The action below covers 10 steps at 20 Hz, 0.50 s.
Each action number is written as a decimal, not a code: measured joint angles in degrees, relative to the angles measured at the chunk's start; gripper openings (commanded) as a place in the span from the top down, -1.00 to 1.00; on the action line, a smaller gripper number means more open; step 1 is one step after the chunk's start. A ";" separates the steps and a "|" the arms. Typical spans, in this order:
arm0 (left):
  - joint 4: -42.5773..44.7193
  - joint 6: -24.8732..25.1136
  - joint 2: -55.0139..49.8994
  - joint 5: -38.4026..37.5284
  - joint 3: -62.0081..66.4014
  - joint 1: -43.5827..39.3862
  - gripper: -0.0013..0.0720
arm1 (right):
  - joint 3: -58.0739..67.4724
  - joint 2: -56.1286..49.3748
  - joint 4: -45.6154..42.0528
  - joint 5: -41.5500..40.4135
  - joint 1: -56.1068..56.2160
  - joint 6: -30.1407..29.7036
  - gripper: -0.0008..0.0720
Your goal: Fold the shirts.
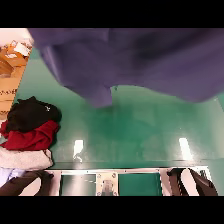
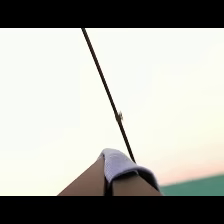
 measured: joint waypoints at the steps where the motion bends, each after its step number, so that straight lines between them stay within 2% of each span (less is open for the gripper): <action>1: 0.87 -0.11 1.62 0.68 0.15 0.02 0.89 | 0.66 0.94 -0.35 -0.83 -0.31 0.15 0.94; 5: 2.99 -0.33 4.85 2.56 -1.51 0.02 0.89 | 0.07 1.77 -2.32 -2.21 -0.83 0.57 0.94; 10: 3.30 -0.46 1.66 6.56 -17.90 0.02 0.88 | -12.90 -2.10 -2.49 -0.87 1.31 -1.27 0.94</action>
